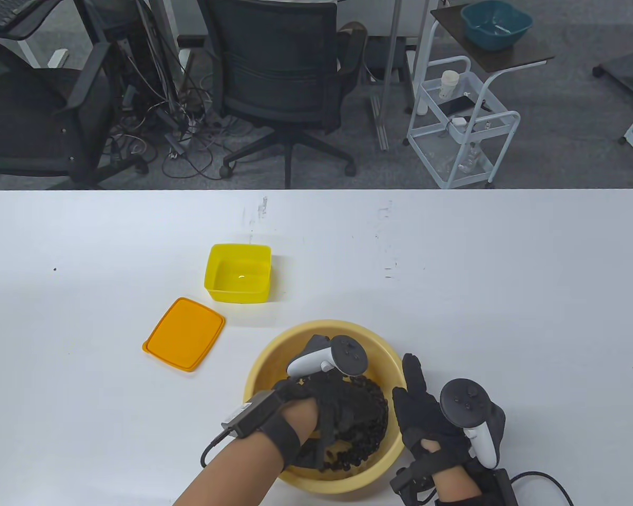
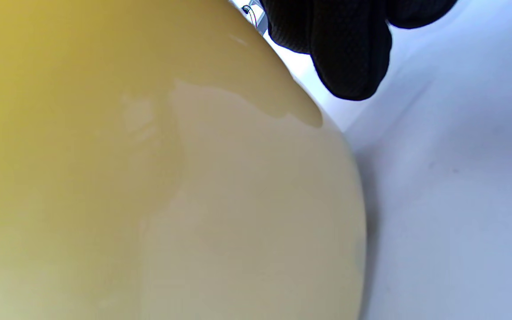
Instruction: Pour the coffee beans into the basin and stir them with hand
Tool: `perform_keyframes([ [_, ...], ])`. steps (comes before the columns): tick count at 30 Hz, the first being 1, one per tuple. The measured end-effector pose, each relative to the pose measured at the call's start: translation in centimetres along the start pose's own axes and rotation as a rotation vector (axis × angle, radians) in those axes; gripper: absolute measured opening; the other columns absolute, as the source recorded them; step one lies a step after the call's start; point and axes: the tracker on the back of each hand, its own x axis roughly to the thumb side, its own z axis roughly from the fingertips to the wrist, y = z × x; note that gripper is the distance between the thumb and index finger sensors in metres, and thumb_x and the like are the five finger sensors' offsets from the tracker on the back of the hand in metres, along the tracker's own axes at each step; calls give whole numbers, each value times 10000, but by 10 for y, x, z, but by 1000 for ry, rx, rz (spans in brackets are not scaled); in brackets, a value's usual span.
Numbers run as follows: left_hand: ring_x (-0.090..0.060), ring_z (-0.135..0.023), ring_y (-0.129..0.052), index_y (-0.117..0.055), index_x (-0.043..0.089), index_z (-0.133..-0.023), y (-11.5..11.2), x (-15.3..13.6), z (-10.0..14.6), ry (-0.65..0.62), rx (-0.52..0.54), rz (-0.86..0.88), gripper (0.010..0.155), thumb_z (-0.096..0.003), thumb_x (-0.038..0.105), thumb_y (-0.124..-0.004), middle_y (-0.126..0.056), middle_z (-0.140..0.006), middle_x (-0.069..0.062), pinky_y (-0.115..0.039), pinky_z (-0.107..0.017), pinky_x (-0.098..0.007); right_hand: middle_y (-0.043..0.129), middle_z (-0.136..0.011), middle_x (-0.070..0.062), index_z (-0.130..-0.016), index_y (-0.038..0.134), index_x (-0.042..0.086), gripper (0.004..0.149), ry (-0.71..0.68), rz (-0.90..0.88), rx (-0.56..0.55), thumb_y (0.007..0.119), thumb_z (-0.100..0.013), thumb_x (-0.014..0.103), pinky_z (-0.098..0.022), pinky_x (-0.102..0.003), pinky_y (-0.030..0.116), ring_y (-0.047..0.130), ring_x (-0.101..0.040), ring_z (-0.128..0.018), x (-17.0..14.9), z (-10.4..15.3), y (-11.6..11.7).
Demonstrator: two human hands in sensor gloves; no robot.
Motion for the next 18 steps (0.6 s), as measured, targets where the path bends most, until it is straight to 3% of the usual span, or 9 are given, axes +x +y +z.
perform_keyframes([
  [3,-273,-791,-878,-562,175,-1034,6,8,6,61,222,-336,587,-540,492,-585,-754,-969,-65,-563,-745,-471,538,-961,-253,-1044,155,243,638,1,-2,0,506,-538,407,-614,-639,500,797,-494,-715,0,0,0],
  [6,-356,-941,-774,-578,207,-1046,7,8,7,187,232,-539,595,-527,498,-605,-703,-1023,-100,-532,-755,-506,533,-961,-255,-1043,149,243,640,0,-7,6,506,-537,408,-614,-639,498,795,-495,-716,0,0,0],
  [9,-348,-980,-740,-485,182,-1070,6,1,6,429,75,-766,645,-529,520,-582,-590,-1071,-140,-505,-771,-502,528,-961,-260,-1042,146,243,641,1,-4,7,504,-537,409,-614,-640,497,795,-494,-716,0,1,1],
  [11,-325,-949,-790,-461,135,-1070,4,1,6,453,2,-837,673,-536,534,-561,-595,-1062,-166,-549,-763,-465,528,-961,-260,-1042,146,242,640,-1,6,3,504,-538,409,-614,-640,498,794,-495,-717,1,1,1],
  [14,-354,-779,-971,-630,33,-1006,4,3,6,509,-15,-828,699,-525,538,-578,-810,-937,-223,-667,-690,-488,527,-961,-260,-1043,147,241,640,0,10,0,503,-538,411,-614,-640,497,793,-495,-718,1,1,1],
  [18,-336,-582,-1071,-791,5,-884,1,-2,3,578,-213,-716,691,-524,550,-567,-971,-777,-205,-698,-667,-478,525,-961,-262,-1043,148,243,641,3,10,-1,504,-538,412,-614,-641,496,792,-496,-719,1,2,1],
])
